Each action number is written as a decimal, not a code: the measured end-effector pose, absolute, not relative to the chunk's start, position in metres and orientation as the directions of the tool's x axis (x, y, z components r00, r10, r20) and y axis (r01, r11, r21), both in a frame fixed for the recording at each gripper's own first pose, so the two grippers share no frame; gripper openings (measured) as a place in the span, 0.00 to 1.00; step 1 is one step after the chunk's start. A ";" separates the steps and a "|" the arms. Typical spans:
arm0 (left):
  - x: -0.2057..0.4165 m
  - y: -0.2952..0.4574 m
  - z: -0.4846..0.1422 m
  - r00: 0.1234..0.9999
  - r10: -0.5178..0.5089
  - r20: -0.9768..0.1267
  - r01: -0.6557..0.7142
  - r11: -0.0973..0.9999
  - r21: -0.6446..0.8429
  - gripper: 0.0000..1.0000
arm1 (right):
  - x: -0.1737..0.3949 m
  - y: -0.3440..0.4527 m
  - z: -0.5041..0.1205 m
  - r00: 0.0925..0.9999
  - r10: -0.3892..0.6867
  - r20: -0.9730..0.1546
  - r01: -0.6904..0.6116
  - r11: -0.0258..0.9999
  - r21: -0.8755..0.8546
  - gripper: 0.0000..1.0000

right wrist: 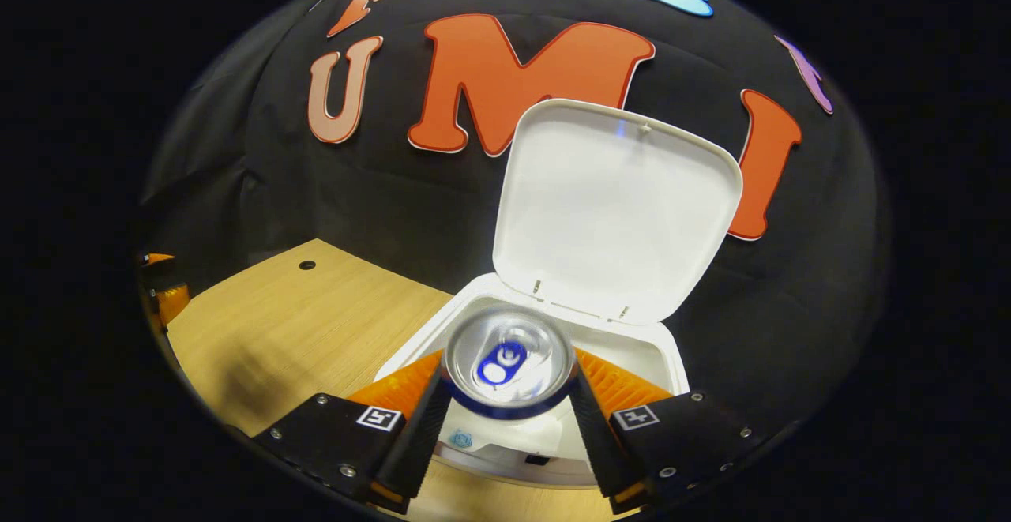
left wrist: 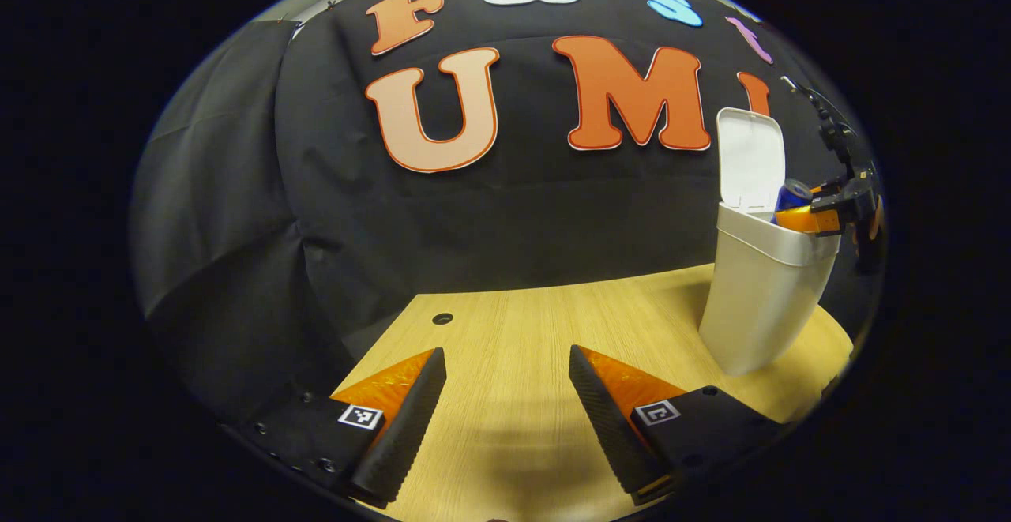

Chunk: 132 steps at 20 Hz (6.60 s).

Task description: Press the lid of the desktop garbage bin to open it, pick up the crumpled paper on the desktop and throw it into the bin, then pick up the pop can on the desktop and drop it into the bin, and finally close the garbage bin lid.

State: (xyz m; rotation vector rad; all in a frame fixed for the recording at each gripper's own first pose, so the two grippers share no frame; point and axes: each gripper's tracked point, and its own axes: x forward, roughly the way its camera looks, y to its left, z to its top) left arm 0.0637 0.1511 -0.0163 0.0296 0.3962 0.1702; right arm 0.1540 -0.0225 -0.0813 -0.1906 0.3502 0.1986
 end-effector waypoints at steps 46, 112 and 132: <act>0.088 0.151 -0.002 0.946 0.044 -0.322 -0.046 0.999 0.001 0.96 | 0.223 -0.052 0.072 0.958 0.034 -0.285 -0.019 0.998 0.053 0.90; 0.089 0.105 0.008 0.940 -0.079 -0.331 0.074 0.997 -0.027 0.99 | 0.108 -0.021 -0.075 0.930 0.044 -0.365 -0.044 0.999 0.009 0.54; 0.096 0.136 0.075 0.986 0.031 -0.163 -0.036 0.999 -0.029 0.99 | 0.054 0.070 -0.059 0.975 0.189 -0.121 -0.188 0.982 0.025 0.98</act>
